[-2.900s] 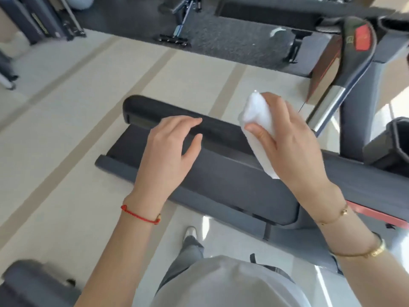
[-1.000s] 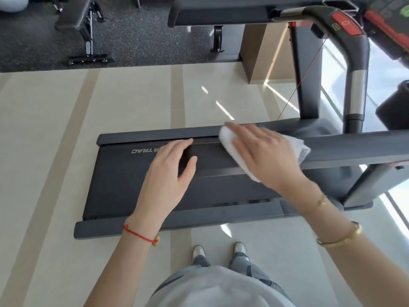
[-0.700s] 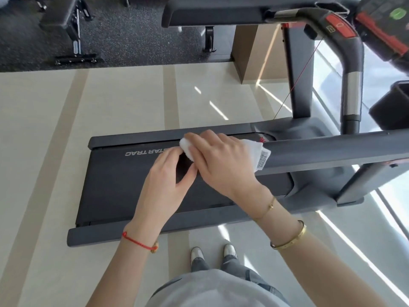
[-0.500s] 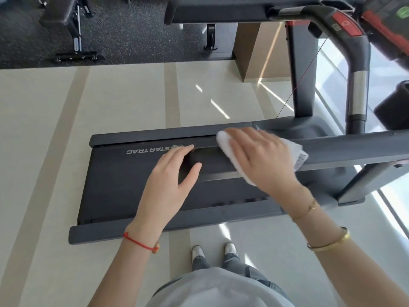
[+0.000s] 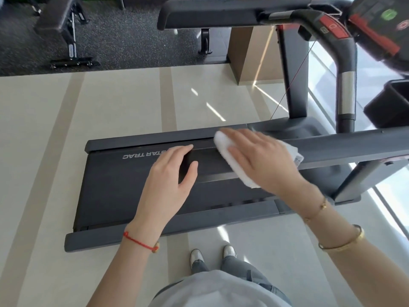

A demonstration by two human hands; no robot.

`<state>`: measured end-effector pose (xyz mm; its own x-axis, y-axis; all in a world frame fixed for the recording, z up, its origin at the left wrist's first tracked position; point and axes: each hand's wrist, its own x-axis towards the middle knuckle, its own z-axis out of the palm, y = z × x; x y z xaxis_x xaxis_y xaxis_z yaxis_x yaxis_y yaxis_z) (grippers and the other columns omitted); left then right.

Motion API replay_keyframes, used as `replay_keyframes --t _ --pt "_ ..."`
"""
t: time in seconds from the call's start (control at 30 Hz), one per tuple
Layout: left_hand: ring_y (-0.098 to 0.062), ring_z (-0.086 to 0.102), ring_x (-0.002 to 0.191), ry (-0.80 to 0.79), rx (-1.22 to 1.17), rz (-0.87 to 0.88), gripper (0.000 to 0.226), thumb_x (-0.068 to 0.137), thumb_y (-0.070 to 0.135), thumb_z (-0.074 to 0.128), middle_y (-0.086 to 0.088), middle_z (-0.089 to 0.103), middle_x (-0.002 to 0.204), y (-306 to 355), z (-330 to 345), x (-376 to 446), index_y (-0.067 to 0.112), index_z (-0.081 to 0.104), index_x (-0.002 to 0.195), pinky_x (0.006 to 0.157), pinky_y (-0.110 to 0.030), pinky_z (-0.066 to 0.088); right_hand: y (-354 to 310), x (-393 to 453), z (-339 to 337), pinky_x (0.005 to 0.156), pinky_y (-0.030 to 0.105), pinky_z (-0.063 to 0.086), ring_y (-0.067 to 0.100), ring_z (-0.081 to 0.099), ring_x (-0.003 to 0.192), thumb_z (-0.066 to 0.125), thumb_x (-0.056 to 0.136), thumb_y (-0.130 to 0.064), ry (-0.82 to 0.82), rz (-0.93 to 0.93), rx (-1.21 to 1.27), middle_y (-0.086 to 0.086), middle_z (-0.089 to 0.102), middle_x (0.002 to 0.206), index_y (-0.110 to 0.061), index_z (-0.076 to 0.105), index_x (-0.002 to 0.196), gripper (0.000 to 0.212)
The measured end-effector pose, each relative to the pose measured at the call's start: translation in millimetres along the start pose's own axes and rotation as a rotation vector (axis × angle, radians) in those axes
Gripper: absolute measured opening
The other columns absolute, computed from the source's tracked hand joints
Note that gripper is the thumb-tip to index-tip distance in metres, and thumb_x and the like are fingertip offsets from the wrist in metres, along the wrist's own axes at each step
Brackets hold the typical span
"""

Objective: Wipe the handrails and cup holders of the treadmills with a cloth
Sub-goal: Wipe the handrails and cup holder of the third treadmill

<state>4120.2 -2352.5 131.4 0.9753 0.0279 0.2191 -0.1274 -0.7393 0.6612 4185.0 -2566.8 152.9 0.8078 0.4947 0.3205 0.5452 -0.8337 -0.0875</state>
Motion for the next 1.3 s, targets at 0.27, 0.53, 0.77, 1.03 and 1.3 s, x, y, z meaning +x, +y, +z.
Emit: replay_keyframes --t 0.27,0.53,0.77,1.03,1.3 --pt "-0.017 0.059 0.110 -0.034 0.157 0.081 0.028 0.099 0.023 0.053 0.003 0.065 0.118 38 22 17 0.012 0.064 0.122 0.104 -0.035 0.039 6 0 16 0.059 0.034 0.045 0.021 0.055 0.064 0.038 0.102 -0.032 0.237 0.057 -0.094 -0.005 0.064 0.081 -0.022 0.067 0.110 0.033" --pt "-0.015 0.058 0.112 -0.078 0.195 0.137 0.028 0.099 0.025 0.052 0.005 0.066 0.120 93 75 38 0.016 0.064 0.123 0.104 -0.034 0.035 94 -34 2 0.061 0.035 0.043 0.023 0.052 0.064 0.040 0.098 -0.022 0.353 0.124 -0.120 -0.003 0.059 0.074 -0.017 0.068 0.096 0.028" --pt "-0.014 0.061 0.108 -0.054 0.182 0.143 0.026 0.100 0.024 0.051 0.006 0.068 0.116 163 148 61 0.016 0.066 0.119 0.103 -0.034 0.037 196 -73 -19 0.069 0.035 0.044 0.021 0.056 0.075 0.038 0.101 -0.024 0.363 0.168 -0.100 -0.005 0.063 0.081 -0.020 0.067 0.104 0.030" --pt "-0.014 0.060 0.108 -0.056 0.189 0.105 0.028 0.101 0.026 0.048 0.006 0.067 0.117 249 229 81 0.017 0.065 0.121 0.104 -0.032 0.035 327 -113 -52 0.074 0.038 0.046 0.024 0.058 0.075 0.029 0.102 -0.028 0.307 0.239 -0.118 -0.005 0.061 0.079 -0.021 0.066 0.103 0.037" --pt "-0.016 0.062 0.103 0.029 0.240 0.025 0.026 0.099 0.023 0.050 0.004 0.069 0.112 288 268 80 0.016 0.067 0.118 0.101 -0.033 0.034 333 -123 -48 0.080 0.034 0.045 0.021 0.060 0.092 0.035 0.103 -0.033 0.255 -0.016 -0.010 -0.003 0.065 0.105 -0.020 0.061 0.124 0.036"
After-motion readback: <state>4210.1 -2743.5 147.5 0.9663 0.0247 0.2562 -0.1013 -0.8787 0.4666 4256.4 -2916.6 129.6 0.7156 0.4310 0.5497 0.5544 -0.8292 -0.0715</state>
